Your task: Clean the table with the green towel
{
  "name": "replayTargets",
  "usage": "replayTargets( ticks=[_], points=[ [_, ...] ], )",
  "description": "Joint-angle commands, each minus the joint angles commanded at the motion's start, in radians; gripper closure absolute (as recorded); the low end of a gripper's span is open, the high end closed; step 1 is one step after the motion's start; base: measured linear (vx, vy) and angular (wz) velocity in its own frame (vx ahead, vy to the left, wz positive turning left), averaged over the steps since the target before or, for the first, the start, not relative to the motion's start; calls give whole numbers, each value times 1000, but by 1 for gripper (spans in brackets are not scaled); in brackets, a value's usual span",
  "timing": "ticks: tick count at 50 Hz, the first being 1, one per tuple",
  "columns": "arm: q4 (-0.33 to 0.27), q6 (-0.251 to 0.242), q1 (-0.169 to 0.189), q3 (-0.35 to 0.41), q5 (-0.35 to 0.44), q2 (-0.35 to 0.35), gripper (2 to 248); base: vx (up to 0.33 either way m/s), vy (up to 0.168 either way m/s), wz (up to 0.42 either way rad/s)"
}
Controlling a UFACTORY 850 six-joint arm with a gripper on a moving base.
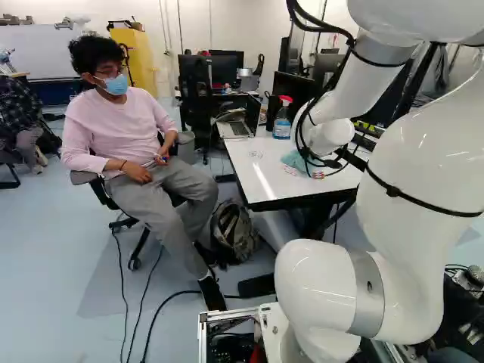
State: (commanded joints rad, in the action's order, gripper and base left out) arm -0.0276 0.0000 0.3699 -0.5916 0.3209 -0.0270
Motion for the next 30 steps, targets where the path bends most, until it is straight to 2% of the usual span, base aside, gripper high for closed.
replayTargets(
  ticks=[12, 30],
  points=[
    [0, 0, 0, -6, 0, -33, 213, 0, 0, 0],
    [0, 0, 0, -7, 0, -39, 213, 0, 0, 0]
  ],
)
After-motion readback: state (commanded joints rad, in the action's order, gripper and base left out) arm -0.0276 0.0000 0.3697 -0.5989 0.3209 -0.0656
